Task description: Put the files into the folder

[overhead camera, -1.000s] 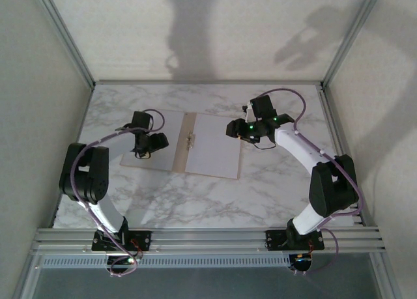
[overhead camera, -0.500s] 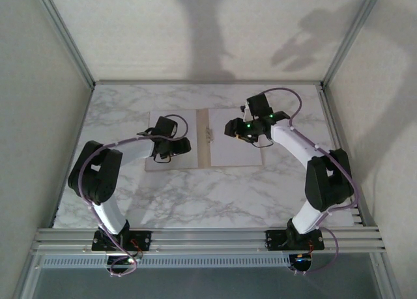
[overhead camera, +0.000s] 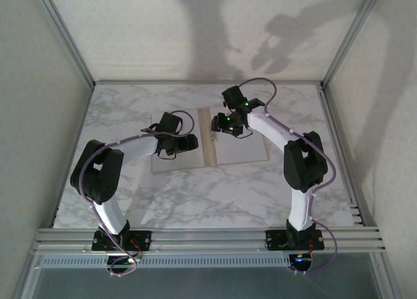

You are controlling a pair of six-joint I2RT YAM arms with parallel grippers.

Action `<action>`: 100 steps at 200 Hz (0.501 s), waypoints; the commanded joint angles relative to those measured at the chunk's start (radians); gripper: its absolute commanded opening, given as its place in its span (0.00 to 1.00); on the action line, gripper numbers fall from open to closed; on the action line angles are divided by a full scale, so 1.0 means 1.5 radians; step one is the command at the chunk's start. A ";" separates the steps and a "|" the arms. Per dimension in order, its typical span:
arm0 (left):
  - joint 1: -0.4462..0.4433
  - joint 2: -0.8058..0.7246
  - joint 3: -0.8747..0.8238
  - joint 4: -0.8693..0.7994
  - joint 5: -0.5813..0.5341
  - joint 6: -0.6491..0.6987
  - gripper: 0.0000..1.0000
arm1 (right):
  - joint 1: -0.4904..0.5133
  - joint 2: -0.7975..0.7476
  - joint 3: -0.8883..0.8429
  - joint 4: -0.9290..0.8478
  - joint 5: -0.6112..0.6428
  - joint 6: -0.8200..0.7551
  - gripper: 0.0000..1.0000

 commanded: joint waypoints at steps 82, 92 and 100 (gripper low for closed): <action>0.073 -0.055 -0.025 -0.071 -0.057 0.038 0.72 | 0.061 0.148 0.205 -0.150 0.155 -0.028 0.49; 0.076 -0.054 -0.026 -0.075 -0.061 0.040 0.72 | 0.064 0.156 0.218 -0.156 0.157 -0.028 0.48; 0.079 -0.053 -0.026 -0.078 -0.065 0.040 0.72 | 0.066 0.162 0.225 -0.160 0.157 -0.028 0.46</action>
